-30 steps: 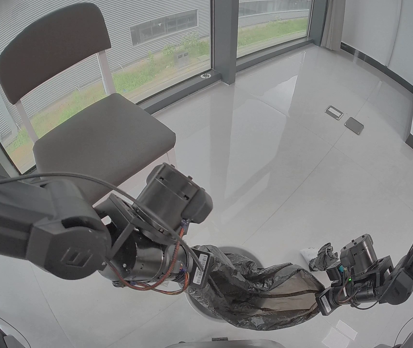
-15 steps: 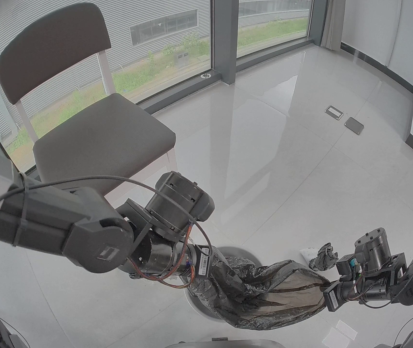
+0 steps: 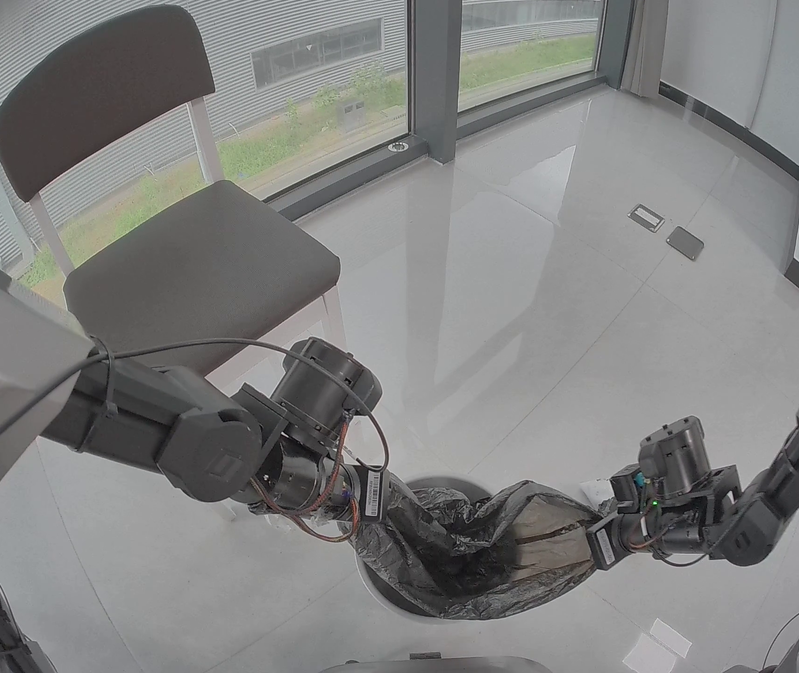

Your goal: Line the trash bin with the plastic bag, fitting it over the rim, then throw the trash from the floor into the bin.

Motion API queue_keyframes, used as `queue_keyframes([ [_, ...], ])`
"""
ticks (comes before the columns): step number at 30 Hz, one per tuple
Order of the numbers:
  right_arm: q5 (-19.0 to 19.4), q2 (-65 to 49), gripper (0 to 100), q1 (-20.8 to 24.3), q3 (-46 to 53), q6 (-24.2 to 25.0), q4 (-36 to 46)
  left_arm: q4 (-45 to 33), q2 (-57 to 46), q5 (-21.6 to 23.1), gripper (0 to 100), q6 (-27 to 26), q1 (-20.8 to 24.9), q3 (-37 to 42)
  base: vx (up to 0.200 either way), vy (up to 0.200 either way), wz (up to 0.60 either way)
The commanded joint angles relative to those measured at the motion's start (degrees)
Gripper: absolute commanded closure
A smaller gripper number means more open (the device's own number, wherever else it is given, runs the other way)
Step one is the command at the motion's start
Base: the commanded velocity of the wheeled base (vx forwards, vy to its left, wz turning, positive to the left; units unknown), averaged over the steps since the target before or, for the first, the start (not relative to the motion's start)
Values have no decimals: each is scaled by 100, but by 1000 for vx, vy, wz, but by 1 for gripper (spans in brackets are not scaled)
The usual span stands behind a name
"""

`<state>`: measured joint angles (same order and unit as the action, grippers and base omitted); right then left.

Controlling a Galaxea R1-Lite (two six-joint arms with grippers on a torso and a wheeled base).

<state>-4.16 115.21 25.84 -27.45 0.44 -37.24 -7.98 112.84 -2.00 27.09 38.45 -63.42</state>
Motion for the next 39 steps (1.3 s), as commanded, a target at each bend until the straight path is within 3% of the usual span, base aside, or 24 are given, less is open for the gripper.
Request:
queue_keyframes([
  [1, -6, 1012, 100, 96, -603, 18, -90, 34, 19, 103, 100, -28, 13, 57, 0, 0, 0],
  [9, -6, 1337, 100, 87, -603, 343, -284, -80, 432, 253, 100, -468, -66, -444, 0, 0, 0],
  [11, -6, 1319, 100, 87, -595, 352, -292, -80, 643, 253, 100, -643, -277, -593, 0, 0, 0],
  [19, -6, 1583, 100, 87, -762, 316, -328, -54, 740, 209, 100, -1382, -567, -452, 0, 0, 0],
  [38, 3, 1820, 100, 96, -814, 229, -495, -36, 740, 156, 100, -1382, -364, -391, 0, 0, 0],
  [39, 3, 1812, 0, 96, -797, 220, -495, -36, 731, 156, 100, -1373, -364, -391, 0, 0, 0],
])
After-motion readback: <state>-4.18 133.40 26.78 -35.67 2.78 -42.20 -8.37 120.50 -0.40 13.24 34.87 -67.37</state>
